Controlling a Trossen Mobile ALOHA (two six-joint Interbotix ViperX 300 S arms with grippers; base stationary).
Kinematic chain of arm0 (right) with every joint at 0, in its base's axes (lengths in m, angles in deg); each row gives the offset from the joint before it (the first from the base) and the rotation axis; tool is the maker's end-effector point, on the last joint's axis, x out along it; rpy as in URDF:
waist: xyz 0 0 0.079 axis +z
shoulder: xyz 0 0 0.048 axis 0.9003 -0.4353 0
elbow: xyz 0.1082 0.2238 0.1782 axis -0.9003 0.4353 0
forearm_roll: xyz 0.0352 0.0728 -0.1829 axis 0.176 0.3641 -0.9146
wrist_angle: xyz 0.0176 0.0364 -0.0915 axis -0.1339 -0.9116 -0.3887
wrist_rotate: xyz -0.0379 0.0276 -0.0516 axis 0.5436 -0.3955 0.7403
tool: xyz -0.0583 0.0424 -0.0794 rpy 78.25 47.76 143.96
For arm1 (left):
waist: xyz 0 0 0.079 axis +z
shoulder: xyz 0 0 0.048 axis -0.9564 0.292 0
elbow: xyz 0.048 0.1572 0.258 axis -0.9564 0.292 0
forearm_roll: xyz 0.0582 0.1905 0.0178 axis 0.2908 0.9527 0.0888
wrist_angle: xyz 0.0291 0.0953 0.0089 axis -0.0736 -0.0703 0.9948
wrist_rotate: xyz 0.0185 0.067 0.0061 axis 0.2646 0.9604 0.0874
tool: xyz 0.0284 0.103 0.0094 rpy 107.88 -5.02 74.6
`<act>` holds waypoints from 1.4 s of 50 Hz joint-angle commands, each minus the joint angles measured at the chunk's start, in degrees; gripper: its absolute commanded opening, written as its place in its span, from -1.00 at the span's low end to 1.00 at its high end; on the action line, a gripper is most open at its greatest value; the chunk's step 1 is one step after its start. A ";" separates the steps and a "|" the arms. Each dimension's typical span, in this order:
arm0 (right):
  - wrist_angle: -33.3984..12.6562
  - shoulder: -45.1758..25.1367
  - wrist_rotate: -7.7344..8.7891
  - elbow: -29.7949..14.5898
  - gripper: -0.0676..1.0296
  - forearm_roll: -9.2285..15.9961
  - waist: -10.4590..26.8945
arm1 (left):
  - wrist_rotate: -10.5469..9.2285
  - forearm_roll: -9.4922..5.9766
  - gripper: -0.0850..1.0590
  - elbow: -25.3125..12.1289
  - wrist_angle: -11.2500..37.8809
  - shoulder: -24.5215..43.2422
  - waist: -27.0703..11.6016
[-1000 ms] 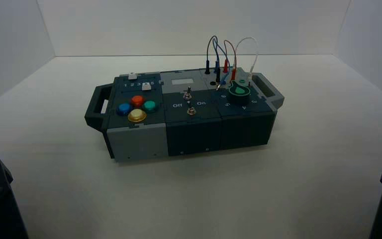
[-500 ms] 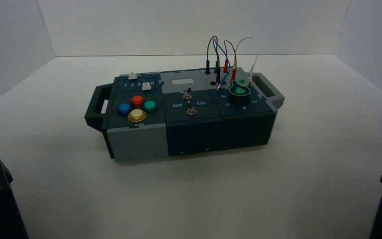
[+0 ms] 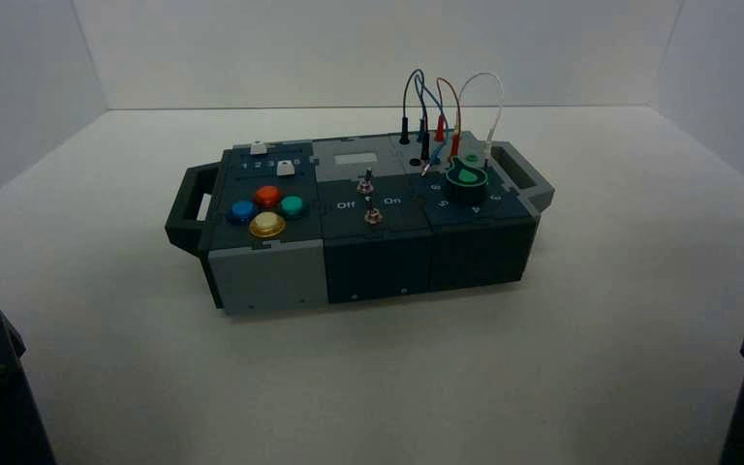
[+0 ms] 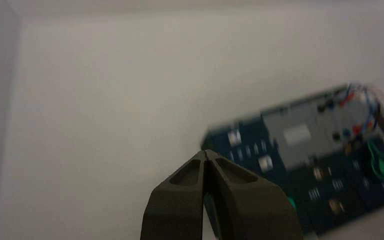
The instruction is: Move the box to the left.
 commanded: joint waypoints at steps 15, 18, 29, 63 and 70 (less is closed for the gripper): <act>-16.00 -10.55 2.29 -7.82 -0.92 2.46 0.26 | -0.53 -4.75 -0.91 -2.11 9.32 10.37 -0.09; -16.88 -11.87 2.99 -8.09 -0.92 2.64 0.26 | -0.62 -4.83 -0.91 -1.58 9.40 11.51 -0.09; -18.02 -16.35 3.87 -9.32 -0.92 2.81 1.05 | -0.79 -6.68 -0.91 -0.62 8.61 12.83 -0.09; -13.89 -33.40 6.24 -12.66 -0.92 2.90 5.98 | -0.79 -12.39 -0.91 3.52 -1.58 20.65 -1.14; -12.57 -34.28 6.24 -12.57 -0.92 2.99 6.15 | -0.88 -12.39 -0.91 3.60 -4.75 23.82 -3.43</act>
